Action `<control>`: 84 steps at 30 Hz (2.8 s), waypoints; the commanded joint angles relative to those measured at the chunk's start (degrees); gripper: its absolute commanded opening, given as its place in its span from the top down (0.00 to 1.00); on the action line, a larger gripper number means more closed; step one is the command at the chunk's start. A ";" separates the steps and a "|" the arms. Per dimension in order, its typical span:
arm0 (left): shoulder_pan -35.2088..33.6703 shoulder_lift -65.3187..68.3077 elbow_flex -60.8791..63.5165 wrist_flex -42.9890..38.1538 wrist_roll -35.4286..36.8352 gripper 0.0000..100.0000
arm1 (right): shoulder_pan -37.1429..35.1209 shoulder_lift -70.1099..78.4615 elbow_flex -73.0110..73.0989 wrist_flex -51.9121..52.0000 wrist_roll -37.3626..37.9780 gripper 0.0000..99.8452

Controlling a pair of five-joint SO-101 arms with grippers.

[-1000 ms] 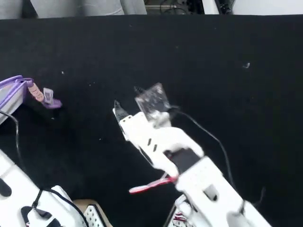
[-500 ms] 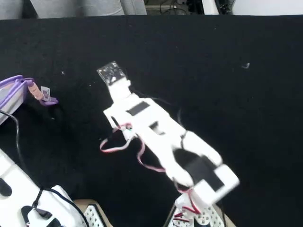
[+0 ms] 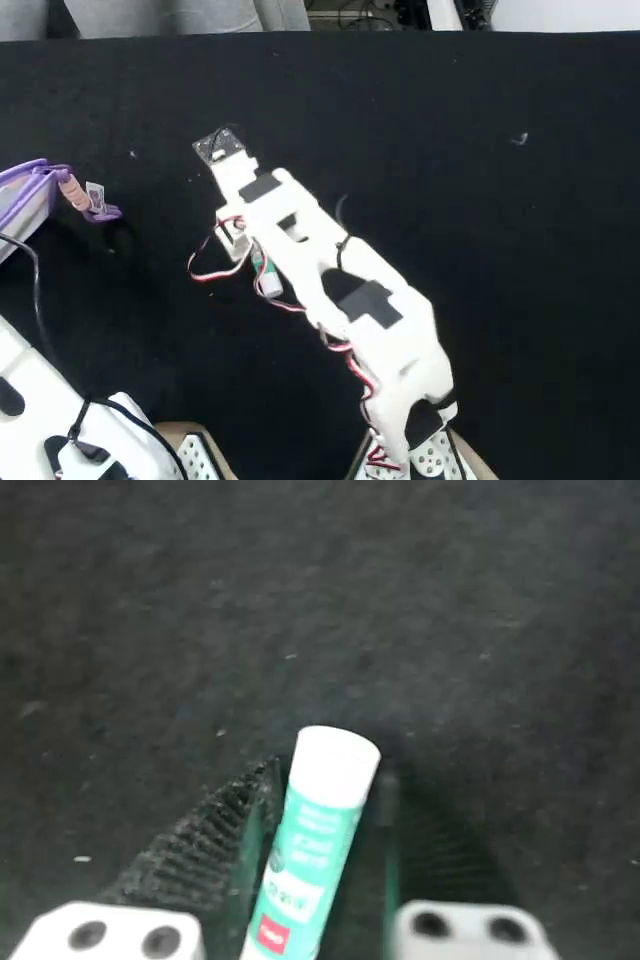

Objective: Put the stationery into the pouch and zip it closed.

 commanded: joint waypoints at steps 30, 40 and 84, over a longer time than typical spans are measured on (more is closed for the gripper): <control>34.95 -0.26 -19.03 22.15 0.70 0.97 | 17.05 -19.65 -42.77 26.20 -10.11 0.99; 41.19 -0.26 -16.40 22.33 0.70 0.97 | 14.86 -35.12 -42.42 25.14 -15.74 0.99; 43.12 -0.88 0.22 11.78 0.70 0.97 | 1.32 -69.85 27.47 -40.00 -15.38 0.99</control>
